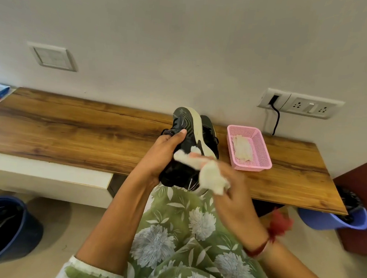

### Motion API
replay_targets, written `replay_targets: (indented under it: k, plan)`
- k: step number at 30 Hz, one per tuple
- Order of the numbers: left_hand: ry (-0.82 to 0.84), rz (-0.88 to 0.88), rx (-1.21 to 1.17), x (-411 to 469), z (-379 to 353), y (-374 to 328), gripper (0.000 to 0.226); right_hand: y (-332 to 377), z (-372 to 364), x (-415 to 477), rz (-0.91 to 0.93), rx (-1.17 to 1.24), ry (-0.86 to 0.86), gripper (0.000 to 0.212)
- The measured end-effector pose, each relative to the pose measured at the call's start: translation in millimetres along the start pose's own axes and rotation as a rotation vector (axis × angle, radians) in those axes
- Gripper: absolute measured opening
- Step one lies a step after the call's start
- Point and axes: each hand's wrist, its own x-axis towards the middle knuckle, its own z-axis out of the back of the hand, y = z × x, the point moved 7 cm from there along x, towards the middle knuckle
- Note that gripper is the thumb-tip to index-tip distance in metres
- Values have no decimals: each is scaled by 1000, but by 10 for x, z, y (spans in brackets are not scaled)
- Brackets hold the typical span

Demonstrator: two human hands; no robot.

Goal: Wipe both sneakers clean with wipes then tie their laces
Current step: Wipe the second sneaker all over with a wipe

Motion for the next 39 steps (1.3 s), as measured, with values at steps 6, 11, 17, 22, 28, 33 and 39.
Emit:
replay_targets:
  k: [6, 11, 17, 22, 28, 33, 39]
  plan:
    - [21, -14, -22, 11, -65, 8, 48, 41, -276, -10, 236, -629, 62, 53]
    - [-5, -21, -48, 42, 6, -16, 41, 100, -187, -123, 196, -211, 216, 35]
    - [2, -11, -67, 37, -27, -9, 38, -56, 134, 259, -162, 102, -98, 24]
    - [-4, -6, -88, 65, -19, 10, 42, 51, -432, -65, 404, -776, 237, 49]
    - [-49, 37, -110, 83, 55, 61, 38, 13, 61, 110, 34, 70, 41, 38]
    - [-7, 126, -262, 93, 15, 114, 42, 47, -285, 33, 354, -663, 107, 47]
    - [-96, 132, -350, 121, -18, 116, 43, -81, -42, 77, 430, -887, 79, 50]
